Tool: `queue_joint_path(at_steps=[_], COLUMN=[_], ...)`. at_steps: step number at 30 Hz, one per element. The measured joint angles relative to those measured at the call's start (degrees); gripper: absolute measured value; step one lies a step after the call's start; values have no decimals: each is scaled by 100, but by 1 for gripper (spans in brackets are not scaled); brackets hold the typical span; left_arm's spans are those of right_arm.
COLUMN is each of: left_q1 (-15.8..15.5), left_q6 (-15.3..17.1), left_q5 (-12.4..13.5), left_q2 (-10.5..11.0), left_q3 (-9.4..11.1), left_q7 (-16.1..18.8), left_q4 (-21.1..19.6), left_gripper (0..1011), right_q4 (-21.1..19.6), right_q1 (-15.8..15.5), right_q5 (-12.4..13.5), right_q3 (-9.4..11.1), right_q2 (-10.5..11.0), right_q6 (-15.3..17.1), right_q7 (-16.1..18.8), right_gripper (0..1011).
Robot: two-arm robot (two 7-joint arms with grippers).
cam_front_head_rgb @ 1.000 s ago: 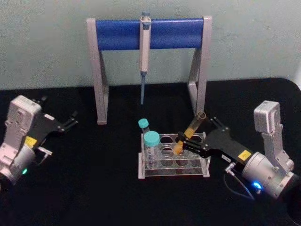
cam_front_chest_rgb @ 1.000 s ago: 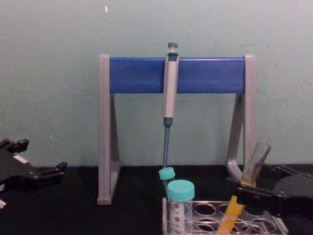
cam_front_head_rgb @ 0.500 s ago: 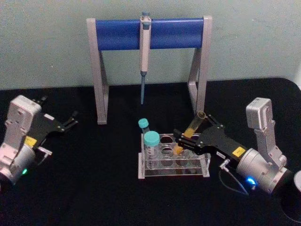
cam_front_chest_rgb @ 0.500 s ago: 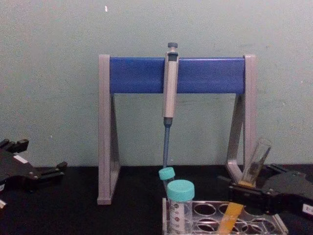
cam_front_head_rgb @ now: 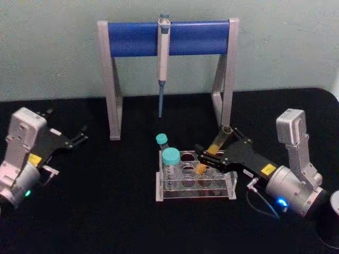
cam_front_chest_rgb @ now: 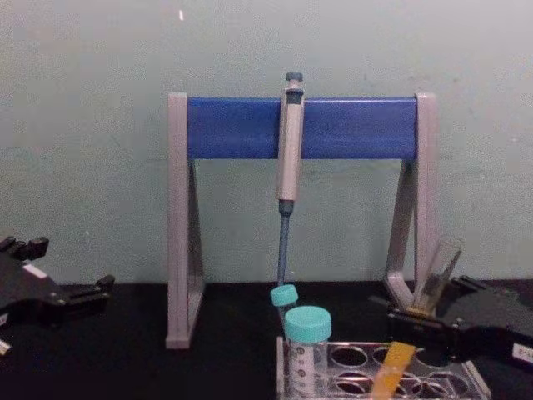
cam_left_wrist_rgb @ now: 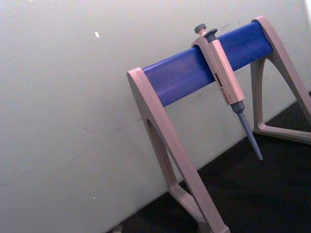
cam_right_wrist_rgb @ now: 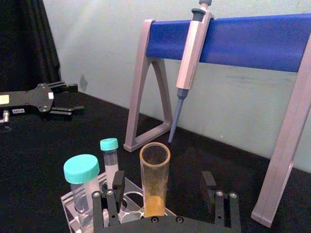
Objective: Pick up the test tube from the test tube rack, shake it, then place it back into the test tube rack.
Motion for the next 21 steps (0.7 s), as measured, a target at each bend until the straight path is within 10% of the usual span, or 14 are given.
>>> queue_joint_path(at_steps=[8, 21], left_q1=[0, 0], left_q6=[0, 0], left_q5=[0, 0], left_q2=[0, 0], left_q3=[0, 0], left_q7=[0, 0], left_q4=[0, 0], left_gripper=[1001, 1001], right_q4=[0, -4], right_q1=[-2, -8], right_q5=[5, 12], right_q3=[3, 8], right_q2=[3, 4], right_q6=[-1, -6], right_q7=[-2, -5], right_gripper=[960, 588])
